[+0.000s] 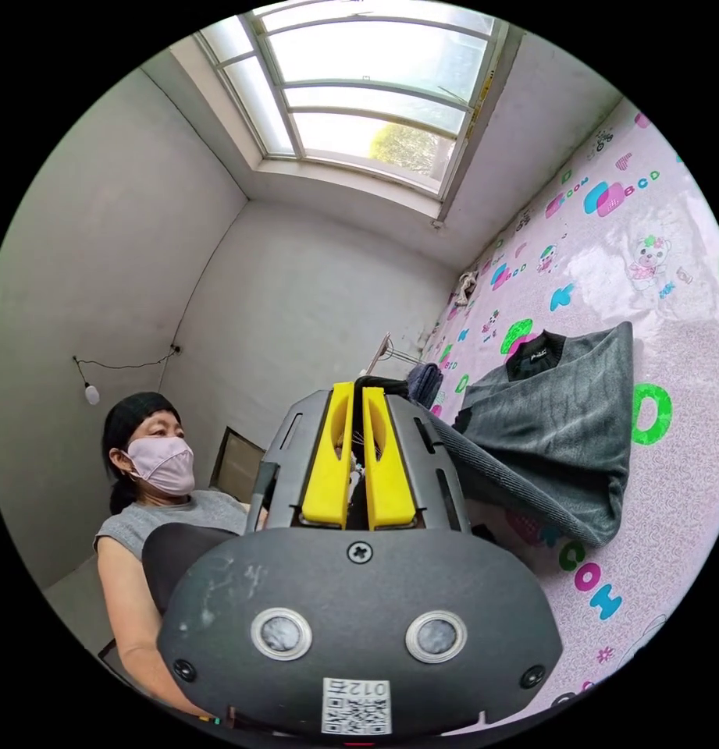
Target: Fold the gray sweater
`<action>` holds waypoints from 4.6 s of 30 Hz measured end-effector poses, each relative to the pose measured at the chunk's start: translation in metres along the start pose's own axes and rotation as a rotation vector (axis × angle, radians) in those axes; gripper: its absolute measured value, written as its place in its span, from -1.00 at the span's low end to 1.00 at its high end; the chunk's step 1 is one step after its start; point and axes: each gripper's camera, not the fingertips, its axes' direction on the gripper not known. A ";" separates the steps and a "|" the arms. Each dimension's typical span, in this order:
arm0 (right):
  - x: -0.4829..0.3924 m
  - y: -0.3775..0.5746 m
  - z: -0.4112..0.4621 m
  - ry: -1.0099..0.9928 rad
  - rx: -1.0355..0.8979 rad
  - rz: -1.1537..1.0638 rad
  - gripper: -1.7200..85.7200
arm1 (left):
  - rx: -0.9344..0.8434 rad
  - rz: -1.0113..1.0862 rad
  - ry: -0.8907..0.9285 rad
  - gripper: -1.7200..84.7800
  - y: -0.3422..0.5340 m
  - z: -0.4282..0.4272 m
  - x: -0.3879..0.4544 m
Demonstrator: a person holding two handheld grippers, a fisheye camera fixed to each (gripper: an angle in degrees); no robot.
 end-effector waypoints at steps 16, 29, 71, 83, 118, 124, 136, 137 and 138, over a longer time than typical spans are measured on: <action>0.043 -0.169 0.086 0.196 -0.059 0.153 -0.98 | -0.070 -0.244 -0.081 -0.93 -0.187 0.082 -0.186; 0.118 -0.270 0.142 0.401 -0.100 0.308 -0.98 | -0.147 -0.457 -0.220 -0.92 -0.265 0.167 -0.351; 0.110 -0.159 0.089 0.763 -0.263 0.371 -0.94 | -0.732 -0.141 -0.479 -0.78 0.007 0.251 -0.357; 0.164 -0.150 0.095 1.004 -0.423 0.277 -0.97 | -0.832 -0.101 -0.589 -0.92 0.054 0.294 -0.362; 0.322 -0.100 0.269 0.904 -0.893 -0.198 -0.98 | -0.816 0.379 -0.696 -0.96 0.205 0.554 -0.225; 0.350 -0.122 0.174 1.044 -0.626 -0.071 -0.98 | -0.712 0.334 -0.858 -0.96 0.180 0.468 -0.236; 0.439 -0.130 0.166 1.115 -0.653 0.070 -0.98 | -0.692 0.171 -0.771 -0.96 0.170 0.405 -0.281; 0.441 -0.132 0.167 1.118 -0.648 0.074 -0.98 | -0.669 0.183 -0.813 -0.96 0.164 0.399 -0.272; 0.441 -0.135 0.170 1.144 -0.624 0.050 -0.98 | -0.641 0.196 -0.841 -0.96 0.160 0.394 -0.266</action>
